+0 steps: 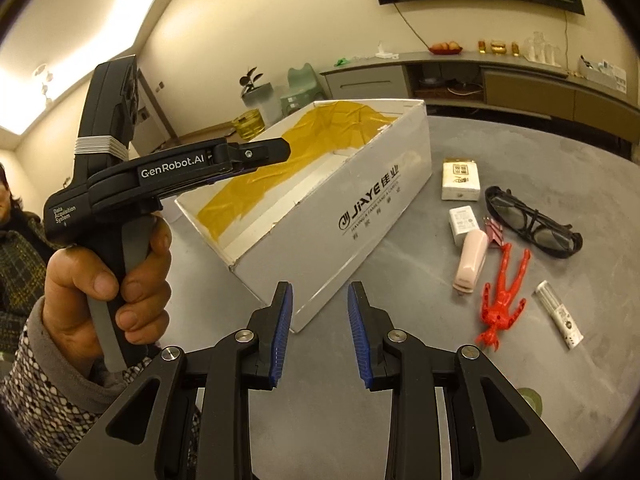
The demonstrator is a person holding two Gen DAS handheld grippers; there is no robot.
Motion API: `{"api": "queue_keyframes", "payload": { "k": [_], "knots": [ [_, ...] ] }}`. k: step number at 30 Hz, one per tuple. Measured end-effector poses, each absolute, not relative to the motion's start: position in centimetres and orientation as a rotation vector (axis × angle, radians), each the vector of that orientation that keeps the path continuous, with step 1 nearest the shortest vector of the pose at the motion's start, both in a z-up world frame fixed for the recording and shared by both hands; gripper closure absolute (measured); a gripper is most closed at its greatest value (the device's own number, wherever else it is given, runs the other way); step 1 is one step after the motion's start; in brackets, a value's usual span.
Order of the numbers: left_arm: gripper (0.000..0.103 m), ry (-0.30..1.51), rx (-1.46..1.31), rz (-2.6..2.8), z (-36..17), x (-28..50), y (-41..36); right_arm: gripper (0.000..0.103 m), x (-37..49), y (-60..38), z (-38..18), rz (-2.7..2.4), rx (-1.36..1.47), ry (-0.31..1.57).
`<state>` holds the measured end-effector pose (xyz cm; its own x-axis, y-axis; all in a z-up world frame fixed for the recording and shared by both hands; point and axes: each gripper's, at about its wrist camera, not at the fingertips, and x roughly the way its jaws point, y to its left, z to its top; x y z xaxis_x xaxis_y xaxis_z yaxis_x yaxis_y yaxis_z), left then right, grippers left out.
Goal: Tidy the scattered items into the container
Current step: 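Move both grippers back toward the remaining items on the table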
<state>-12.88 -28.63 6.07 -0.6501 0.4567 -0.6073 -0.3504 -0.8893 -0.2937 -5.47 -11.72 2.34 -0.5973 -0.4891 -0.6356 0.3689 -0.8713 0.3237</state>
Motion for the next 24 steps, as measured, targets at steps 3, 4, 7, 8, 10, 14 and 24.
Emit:
{"api": "queue_keyframes", "payload": {
  "k": [3,4,7,8,10,14,24],
  "knots": [
    [0.049,-0.195,-0.958,2.477,6.4,-12.0,-27.3,0.072,-4.5,-10.9,2.8,-2.443,1.024,-0.225],
    [0.049,-0.186,-0.951,2.471,6.6,-11.7,-26.9,0.072,-4.2,-10.7,2.9,-2.446,1.020,-0.224],
    [0.049,-0.158,-0.924,2.450,7.1,-10.4,-25.4,0.072,-3.3,-9.5,3.1,-2.468,1.015,-0.235],
    [0.049,-0.153,-0.919,2.445,7.1,-10.1,-25.1,0.071,-3.1,-8.9,3.0,-2.478,1.018,-0.243],
    [0.049,-0.147,-0.925,2.429,7.0,-9.7,-24.3,0.071,-2.9,-7.4,3.0,-2.507,1.027,-0.274],
    [0.049,-0.132,-0.958,2.399,6.4,-9.1,-22.7,0.071,-2.0,-4.0,3.6,-2.586,1.025,-0.349],
    [0.049,-0.013,-1.053,2.349,3.5,-8.5,-17.4,0.062,-1.5,2.8,1.0,-2.703,1.148,-0.476]
  ]
}}
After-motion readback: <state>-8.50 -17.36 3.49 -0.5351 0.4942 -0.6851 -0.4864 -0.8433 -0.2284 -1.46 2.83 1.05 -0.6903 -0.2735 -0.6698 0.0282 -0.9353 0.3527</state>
